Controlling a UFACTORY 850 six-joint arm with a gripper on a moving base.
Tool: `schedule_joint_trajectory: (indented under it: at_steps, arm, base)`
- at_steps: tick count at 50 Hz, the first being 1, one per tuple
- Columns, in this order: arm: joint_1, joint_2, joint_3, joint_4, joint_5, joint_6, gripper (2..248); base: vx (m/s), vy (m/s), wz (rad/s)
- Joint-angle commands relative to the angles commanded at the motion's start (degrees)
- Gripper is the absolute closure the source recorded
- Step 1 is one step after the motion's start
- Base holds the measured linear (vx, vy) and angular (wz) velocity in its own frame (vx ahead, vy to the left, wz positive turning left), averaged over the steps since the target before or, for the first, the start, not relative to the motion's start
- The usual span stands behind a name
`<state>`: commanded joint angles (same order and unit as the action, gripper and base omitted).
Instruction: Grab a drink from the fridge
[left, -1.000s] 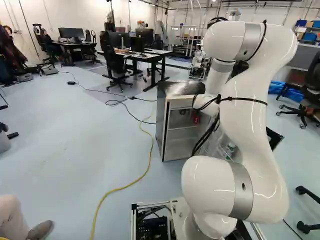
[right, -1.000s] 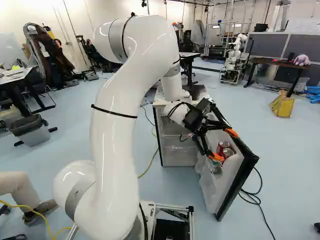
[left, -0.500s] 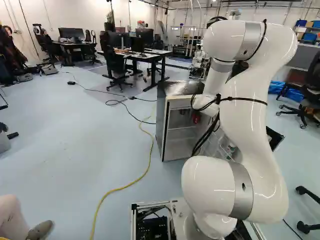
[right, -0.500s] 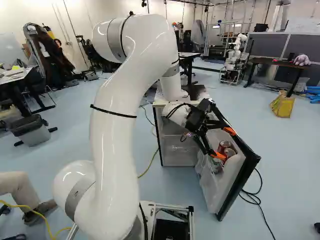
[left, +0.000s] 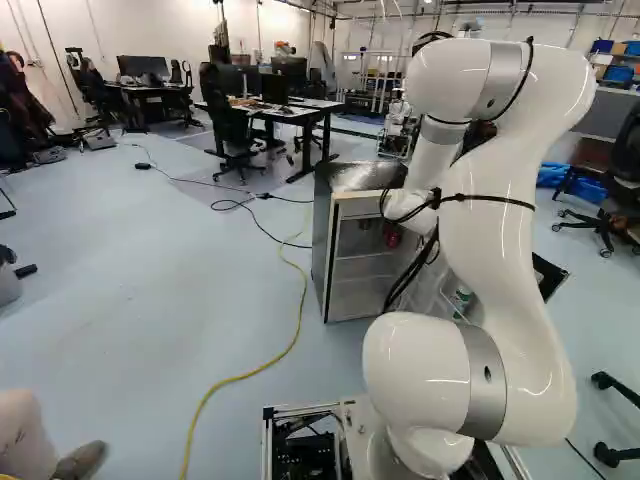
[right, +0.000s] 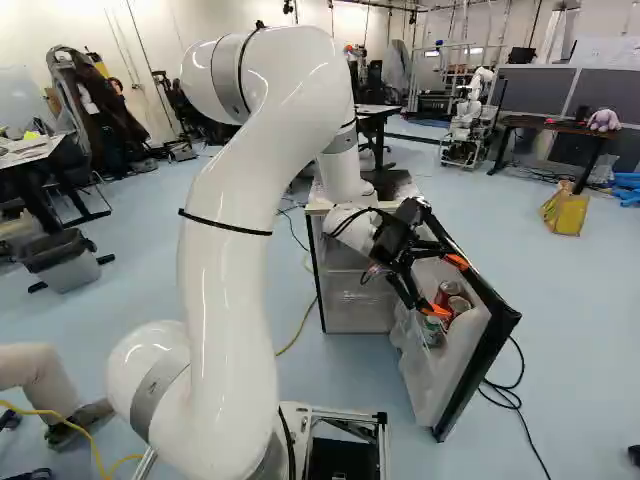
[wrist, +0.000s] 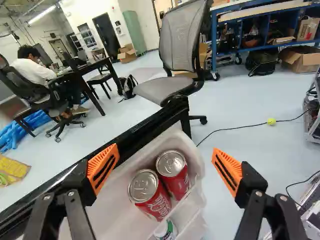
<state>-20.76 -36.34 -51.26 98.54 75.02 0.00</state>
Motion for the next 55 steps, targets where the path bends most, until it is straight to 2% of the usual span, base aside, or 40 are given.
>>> schedule_joint_trajectory:
  at_steps: [14,39,55]
  arm:
    - [-1.15,-1.44,-2.99,0.00,0.00,0.00,3]
    - [-4.75,-4.75,-9.73,0.00,0.00,0.00,3]
    - [-4.89,-4.62,-9.48,-0.04,0.00,0.00,3]
  base:
    - [0.000,0.000,0.000]
    - [0.000,0.000,0.000]
    - [0.000,0.000,0.000]
